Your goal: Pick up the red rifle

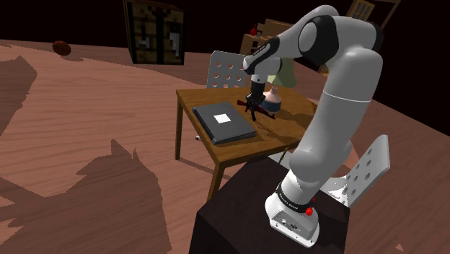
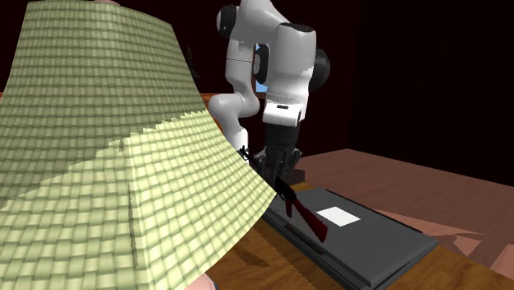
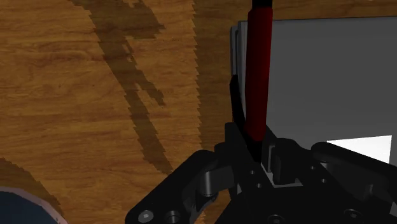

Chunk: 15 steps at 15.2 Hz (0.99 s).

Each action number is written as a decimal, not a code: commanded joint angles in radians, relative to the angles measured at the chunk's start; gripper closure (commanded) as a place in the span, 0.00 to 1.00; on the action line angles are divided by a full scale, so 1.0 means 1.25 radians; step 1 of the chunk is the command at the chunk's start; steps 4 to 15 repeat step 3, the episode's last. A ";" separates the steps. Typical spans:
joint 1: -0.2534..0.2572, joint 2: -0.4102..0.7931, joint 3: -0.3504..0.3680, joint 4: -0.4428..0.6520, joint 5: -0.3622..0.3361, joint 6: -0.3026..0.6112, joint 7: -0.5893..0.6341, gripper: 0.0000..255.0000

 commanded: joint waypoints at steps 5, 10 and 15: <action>0.002 -0.013 -0.001 0.012 -0.007 -0.025 0.004 1.00; 0.002 -0.013 -0.001 0.012 -0.007 -0.025 0.004 1.00; 0.002 -0.013 -0.001 0.012 -0.007 -0.025 0.004 1.00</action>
